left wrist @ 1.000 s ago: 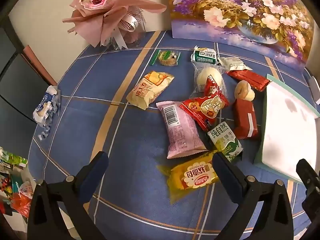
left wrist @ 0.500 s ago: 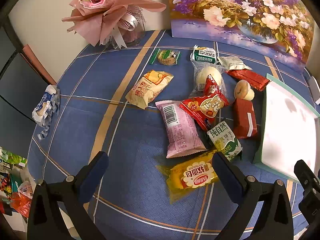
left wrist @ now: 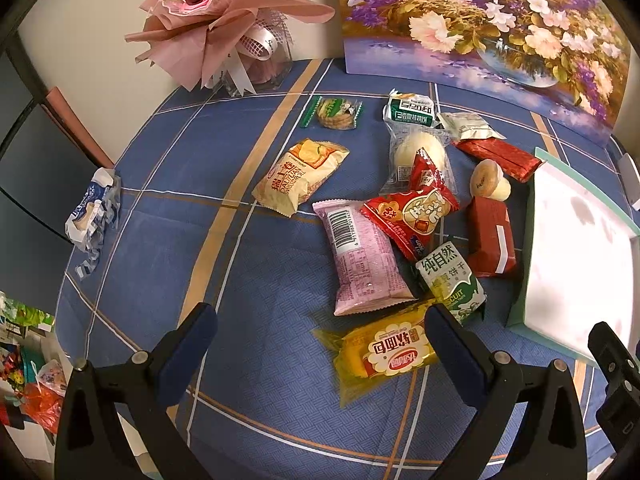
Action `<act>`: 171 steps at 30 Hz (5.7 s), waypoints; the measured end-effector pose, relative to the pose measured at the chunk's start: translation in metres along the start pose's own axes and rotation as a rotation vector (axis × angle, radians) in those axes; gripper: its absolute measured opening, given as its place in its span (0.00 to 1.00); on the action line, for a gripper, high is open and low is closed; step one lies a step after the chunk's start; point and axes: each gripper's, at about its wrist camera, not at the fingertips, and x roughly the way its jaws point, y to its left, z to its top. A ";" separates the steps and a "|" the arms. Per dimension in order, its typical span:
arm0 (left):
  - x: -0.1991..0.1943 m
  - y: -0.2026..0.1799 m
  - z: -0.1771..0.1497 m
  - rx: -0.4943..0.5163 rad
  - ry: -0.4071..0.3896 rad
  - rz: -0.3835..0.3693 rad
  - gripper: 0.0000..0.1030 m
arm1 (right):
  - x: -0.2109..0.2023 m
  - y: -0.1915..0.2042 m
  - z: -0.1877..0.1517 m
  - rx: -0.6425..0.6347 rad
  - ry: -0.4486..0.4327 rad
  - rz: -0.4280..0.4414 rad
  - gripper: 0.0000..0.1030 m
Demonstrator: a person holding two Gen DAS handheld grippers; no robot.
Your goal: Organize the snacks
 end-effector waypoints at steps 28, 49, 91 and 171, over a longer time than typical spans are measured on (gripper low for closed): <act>0.001 0.001 0.000 -0.008 0.010 -0.010 1.00 | 0.000 0.001 -0.001 -0.003 0.002 -0.002 1.00; 0.009 0.024 0.002 -0.161 0.050 -0.036 1.00 | 0.001 0.014 0.002 -0.014 -0.006 0.081 1.00; 0.075 0.029 -0.020 -0.377 0.328 -0.317 0.79 | 0.036 0.048 0.013 -0.049 0.085 0.113 1.00; 0.034 0.048 0.014 -0.477 0.150 -0.241 0.73 | 0.036 0.100 0.033 -0.188 0.072 0.181 0.41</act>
